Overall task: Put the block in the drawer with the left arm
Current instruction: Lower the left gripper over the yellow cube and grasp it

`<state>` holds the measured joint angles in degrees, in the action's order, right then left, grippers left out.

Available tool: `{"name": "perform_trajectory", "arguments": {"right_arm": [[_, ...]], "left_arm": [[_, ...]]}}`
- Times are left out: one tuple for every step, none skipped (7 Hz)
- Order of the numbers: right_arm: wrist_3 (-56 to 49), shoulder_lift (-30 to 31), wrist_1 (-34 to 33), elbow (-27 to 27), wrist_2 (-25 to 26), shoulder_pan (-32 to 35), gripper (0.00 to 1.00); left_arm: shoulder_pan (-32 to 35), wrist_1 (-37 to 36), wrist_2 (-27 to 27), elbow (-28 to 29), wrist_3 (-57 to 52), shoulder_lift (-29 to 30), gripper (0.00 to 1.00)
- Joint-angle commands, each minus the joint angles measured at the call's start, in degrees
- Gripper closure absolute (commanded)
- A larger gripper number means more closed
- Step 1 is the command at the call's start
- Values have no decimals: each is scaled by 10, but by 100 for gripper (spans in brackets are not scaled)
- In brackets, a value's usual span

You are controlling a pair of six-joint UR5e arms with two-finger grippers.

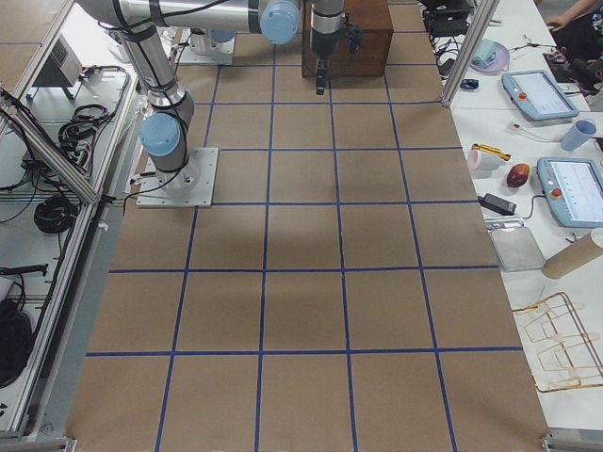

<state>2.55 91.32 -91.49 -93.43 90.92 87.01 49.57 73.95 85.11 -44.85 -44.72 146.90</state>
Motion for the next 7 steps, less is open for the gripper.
{"name": "perform_trajectory", "arguments": {"right_arm": [[0, 0, 0, 0, 0, 0, 0], [0, 0, 0, 0, 0, 0, 0], [0, 0, 0, 0, 0, 0, 0], [0, 0, 0, 0, 1, 0, 0], [0, 0, 0, 0, 0, 0, 0], [0, 0, 0, 0, 0, 0, 0], [0, 0, 0, 0, 0, 0, 0]], "left_arm": [[0, 0, -17, 2, 19, 7, 5], [0, 0, -27, 9, 19, 9, 5], [0, -1, -27, 15, 18, 20, 5], [0, -1, -28, 19, 17, 24, 5], [0, -1, -28, 19, 18, 27, 5], [0, -1, -28, 19, 17, 28, 6], [0, -1, -28, 17, 16, 31, 12]]}}
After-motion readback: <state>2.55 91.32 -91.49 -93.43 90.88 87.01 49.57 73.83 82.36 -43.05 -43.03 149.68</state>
